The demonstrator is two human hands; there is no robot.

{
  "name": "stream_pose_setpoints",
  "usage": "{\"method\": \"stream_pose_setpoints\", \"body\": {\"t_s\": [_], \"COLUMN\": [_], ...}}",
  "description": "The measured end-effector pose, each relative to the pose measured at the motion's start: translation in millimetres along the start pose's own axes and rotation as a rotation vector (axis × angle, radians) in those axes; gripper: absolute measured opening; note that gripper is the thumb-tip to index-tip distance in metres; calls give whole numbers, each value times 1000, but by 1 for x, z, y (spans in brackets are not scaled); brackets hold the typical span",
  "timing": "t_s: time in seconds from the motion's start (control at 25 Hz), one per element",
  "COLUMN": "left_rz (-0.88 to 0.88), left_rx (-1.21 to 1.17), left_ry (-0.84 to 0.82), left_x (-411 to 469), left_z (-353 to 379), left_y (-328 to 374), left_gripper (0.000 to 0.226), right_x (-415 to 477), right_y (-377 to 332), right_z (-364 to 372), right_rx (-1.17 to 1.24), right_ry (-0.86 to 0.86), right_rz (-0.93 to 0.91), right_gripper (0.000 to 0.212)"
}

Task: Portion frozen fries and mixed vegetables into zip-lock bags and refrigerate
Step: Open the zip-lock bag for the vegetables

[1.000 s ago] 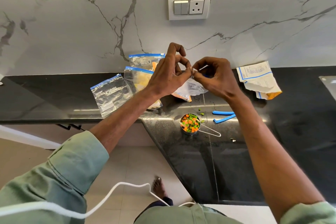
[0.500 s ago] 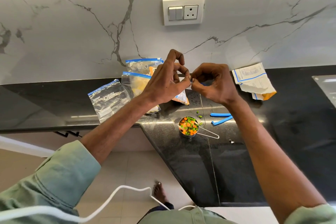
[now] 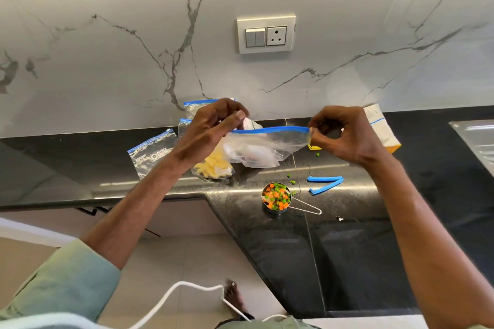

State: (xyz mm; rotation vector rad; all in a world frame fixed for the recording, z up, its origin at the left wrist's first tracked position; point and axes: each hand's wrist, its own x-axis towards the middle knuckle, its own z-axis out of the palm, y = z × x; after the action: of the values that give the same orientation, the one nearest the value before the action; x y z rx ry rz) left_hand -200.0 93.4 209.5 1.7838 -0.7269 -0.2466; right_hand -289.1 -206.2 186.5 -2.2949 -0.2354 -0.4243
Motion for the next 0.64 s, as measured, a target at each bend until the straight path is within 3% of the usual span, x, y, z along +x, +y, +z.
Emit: {"method": "stream_pose_setpoints", "body": {"t_s": [0.08,0.12,0.24,0.64], "left_rz": [-66,-97,-49,-155], "left_rx": [33,51,179,-95], "left_ry": [-124,-170,-201,-165], "left_x": [2,2,-1,-10], "left_z": [1,4,19,40], "left_y": [4,5,1,-13], "left_gripper": [45,47,20,20], "right_x": [4,5,7,15], "right_y": [-10,-15,-25,-29], "right_z": [5,7,11,25], "right_rx": [-39,-74,-221,-249], "right_ry": [-41,-69,-111,-29], "right_rz": [-80,-127,-245,-208], "right_gripper": [7,7,9,13]}}
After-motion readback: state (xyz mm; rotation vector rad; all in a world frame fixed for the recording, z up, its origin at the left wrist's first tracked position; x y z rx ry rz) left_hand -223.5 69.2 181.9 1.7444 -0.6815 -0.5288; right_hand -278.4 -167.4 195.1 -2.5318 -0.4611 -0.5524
